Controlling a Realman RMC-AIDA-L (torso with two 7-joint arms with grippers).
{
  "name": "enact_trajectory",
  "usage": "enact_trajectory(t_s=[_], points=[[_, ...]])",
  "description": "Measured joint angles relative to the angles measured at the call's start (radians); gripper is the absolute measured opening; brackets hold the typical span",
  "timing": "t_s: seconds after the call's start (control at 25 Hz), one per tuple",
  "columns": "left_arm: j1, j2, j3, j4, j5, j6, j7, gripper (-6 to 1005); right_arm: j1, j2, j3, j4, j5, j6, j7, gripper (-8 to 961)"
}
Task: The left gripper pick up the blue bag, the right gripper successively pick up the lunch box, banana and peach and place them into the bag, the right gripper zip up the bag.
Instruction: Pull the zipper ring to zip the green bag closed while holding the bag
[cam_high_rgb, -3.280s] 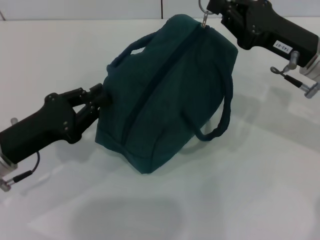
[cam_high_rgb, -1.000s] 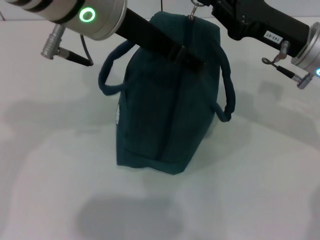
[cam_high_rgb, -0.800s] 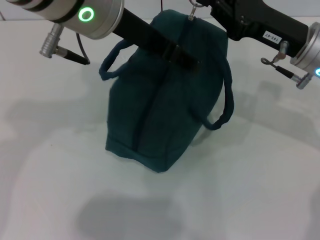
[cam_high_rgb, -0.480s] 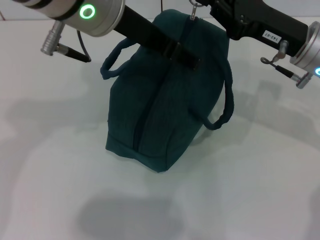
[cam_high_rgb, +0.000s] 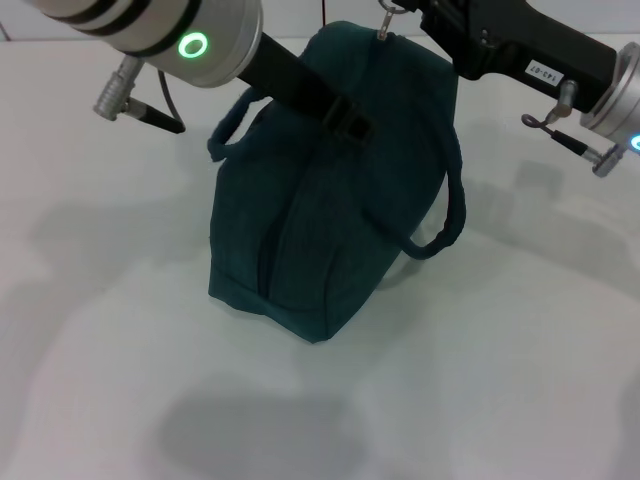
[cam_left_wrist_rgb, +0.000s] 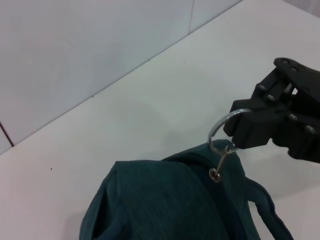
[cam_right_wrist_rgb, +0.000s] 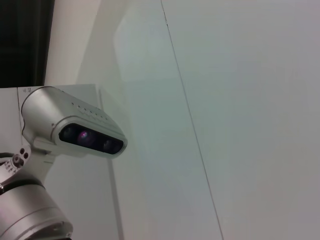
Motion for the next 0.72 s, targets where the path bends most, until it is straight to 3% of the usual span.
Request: enact_trajectory(t_s=[0.44, 0.72], points=[[0.002, 0.002, 0.011, 0.021, 0.003, -0.006, 0.014, 253, -0.001, 0.000, 0.000, 0.000, 0.000, -0.002, 0.001, 9], [0.010, 0.004, 0.011, 0.024, 0.004, -0.026, 0.050, 194, -0.009, 0.000, 0.006, 0.005, 0.003, 0.002, 0.001, 10]])
